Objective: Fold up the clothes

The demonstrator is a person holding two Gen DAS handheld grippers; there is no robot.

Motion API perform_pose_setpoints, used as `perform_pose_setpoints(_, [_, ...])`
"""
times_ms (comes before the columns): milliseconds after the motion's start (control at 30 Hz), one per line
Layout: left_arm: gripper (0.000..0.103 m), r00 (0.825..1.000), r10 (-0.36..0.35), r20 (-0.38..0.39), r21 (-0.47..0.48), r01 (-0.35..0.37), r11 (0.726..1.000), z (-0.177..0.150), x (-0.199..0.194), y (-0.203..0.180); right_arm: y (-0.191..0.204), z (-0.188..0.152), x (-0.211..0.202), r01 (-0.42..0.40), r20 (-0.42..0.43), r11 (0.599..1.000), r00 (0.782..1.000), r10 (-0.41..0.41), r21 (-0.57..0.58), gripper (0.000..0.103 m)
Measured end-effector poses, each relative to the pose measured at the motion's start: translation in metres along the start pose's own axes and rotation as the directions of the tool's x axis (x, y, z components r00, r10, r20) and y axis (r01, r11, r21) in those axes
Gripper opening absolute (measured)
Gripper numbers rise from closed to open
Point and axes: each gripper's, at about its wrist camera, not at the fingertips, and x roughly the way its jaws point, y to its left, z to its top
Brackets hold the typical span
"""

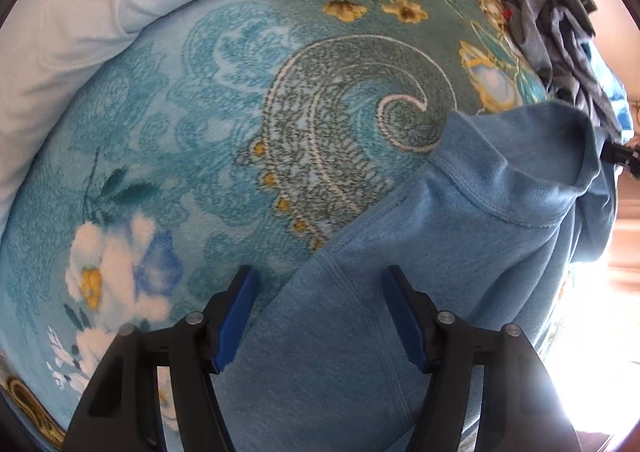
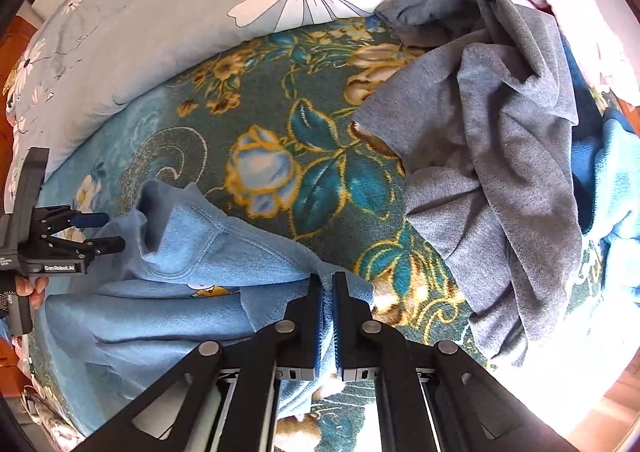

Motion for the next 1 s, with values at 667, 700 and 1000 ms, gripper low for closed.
perform_pose_setpoints(667, [0.010, 0.970, 0.139, 0.199, -0.234, -0.090, 0.968, -0.044, -0.075, -0.046, 0.014, -0.004, -0.051, -0.064, 0.117, 0.998, 0.991, 0.065, -0.007, 0.004])
perform_pose_setpoints(700, [0.010, 0.963, 0.148, 0.227, -0.247, -0.090, 0.965, -0.051, -0.089, -0.041, 0.017, -0.004, -0.059, -0.064, 0.132, 0.998, 0.989, 0.064, -0.008, 0.004])
perform_pose_setpoints(1000, [0.010, 0.853, 0.251, 0.457, -0.285, -0.128, 0.950, -0.129, -0.245, -0.020, 0.075, -0.014, -0.172, -0.042, 0.328, 0.996, 0.942, 0.064, -0.073, 0.004])
